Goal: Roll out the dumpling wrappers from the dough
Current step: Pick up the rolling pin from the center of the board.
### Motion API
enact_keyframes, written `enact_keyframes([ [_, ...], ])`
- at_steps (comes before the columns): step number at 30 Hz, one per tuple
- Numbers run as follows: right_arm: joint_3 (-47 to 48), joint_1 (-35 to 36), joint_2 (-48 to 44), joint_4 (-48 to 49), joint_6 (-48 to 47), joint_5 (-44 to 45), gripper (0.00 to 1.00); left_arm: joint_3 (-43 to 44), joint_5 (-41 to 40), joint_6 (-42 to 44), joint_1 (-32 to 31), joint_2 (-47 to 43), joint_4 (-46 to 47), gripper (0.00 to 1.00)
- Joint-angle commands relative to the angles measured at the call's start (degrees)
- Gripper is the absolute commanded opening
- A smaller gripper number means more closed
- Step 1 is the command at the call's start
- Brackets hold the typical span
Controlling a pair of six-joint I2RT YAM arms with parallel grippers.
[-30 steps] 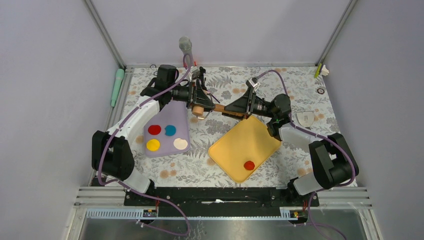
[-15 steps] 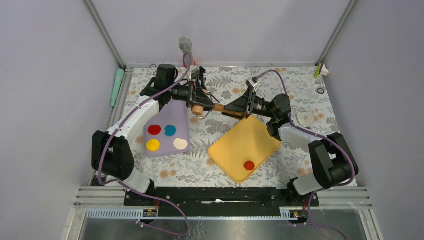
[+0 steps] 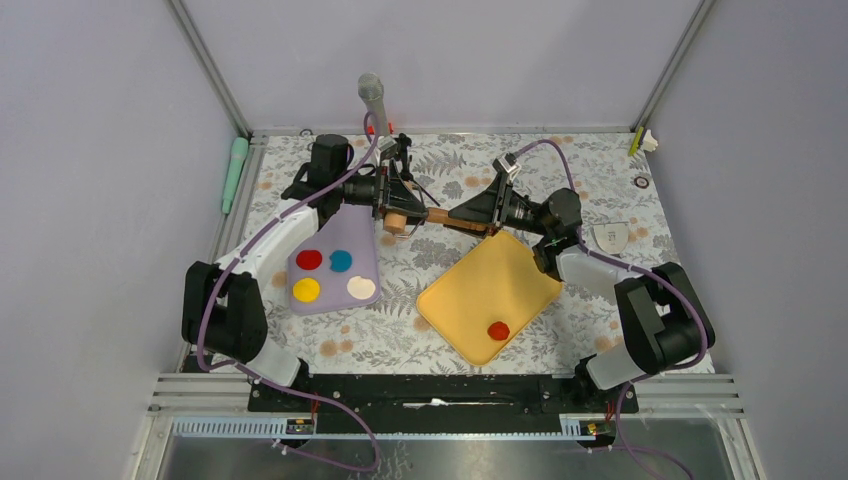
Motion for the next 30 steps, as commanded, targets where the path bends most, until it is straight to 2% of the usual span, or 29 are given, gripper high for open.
enact_keyframes([
  [1, 2.0, -0.2, 0.4, 6.0, 0.8, -0.8, 0.76, 0.2, 2.3, -1.8, 0.2, -2.6, 5.4, 0.0],
  [10, 4.1, -0.2, -1.0, -3.3, -5.6, -2.6, 0.68, 2.6, 2.2, 0.7, 0.0, -2.2, 1.6, 0.0],
  [14, 4.3, -0.2, -0.6, -0.9, -3.9, -2.7, 0.54, 2.9, 1.8, 0.7, -0.2, -1.9, 0.9, 0.0],
  [21, 3.3, -0.1, -0.1, 0.9, -2.9, -2.1, 0.44, 3.1, 1.7, 0.9, -0.3, -2.1, 0.7, 0.0],
  [24, 3.2, -0.1, 0.1, 1.3, -2.5, -2.1, 0.45, 2.9, 1.7, 1.0, -0.3, -2.2, 0.7, 0.0],
  [26, 3.1, -0.2, 0.2, 1.3, -2.3, -2.1, 0.53, 2.9, 1.7, 1.1, -0.4, -2.2, 0.7, 0.0],
  [30, 3.1, -0.1, 0.6, 1.2, -2.2, -1.5, 0.55, 2.8, 1.8, 1.2, -0.4, -2.3, 0.7, 0.0],
])
